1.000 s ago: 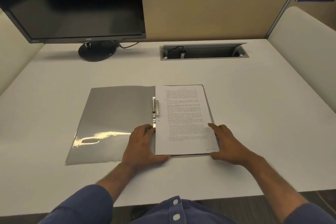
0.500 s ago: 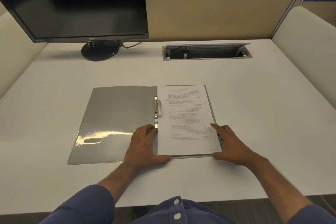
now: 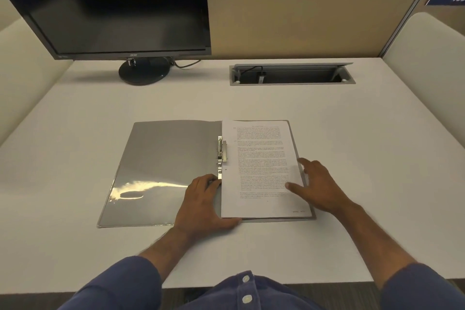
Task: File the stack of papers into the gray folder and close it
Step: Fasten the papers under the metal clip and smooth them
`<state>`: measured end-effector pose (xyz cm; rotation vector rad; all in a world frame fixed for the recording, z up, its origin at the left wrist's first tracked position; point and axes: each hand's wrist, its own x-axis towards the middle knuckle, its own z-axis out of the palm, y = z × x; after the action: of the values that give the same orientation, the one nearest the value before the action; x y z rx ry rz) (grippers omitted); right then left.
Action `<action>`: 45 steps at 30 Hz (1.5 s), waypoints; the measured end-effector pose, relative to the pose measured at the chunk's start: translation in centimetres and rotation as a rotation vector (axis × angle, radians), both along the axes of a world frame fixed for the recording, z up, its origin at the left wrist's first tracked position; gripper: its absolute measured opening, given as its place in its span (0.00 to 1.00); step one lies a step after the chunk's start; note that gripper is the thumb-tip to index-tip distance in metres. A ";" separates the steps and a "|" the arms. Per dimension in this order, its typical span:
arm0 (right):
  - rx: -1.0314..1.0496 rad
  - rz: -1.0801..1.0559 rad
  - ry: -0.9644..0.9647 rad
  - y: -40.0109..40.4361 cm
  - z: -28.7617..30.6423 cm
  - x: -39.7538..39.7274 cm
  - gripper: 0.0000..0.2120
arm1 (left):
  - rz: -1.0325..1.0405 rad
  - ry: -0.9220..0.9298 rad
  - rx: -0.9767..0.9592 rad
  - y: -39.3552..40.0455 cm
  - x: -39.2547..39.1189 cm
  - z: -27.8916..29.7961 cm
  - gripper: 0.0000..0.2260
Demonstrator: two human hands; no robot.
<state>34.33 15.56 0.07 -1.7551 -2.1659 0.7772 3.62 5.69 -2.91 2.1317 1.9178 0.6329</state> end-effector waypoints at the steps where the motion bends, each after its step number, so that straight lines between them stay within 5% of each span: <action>1: 0.055 -0.025 -0.015 0.4 -0.2 -0.8 0.39 | -0.002 0.003 -0.002 0.0 0.0 0.0 0.44; 8: 0.249 0.015 -0.170 2.5 -1.4 -5.4 0.36 | 0.000 0.006 -0.002 0.1 0.0 -0.1 0.45; 15: 0.184 0.149 -0.296 2.8 -3.4 -6.8 0.41 | 0.009 0.017 -0.019 0.1 -0.1 -0.4 0.46; 36: 0.204 0.153 -0.317 2.7 -4.6 -6.9 0.42 | 0.095 -0.055 -0.042 4.2 -2.3 2.6 0.44; 45: 0.195 0.150 -0.315 2.6 -4.6 -6.9 0.42 | 0.159 -0.077 -0.239 11.9 -3.7 4.1 0.23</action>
<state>27.43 18.16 -4.57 -1.7252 -2.5011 0.3196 -0.08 17.60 1.18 1.7996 2.0219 0.4773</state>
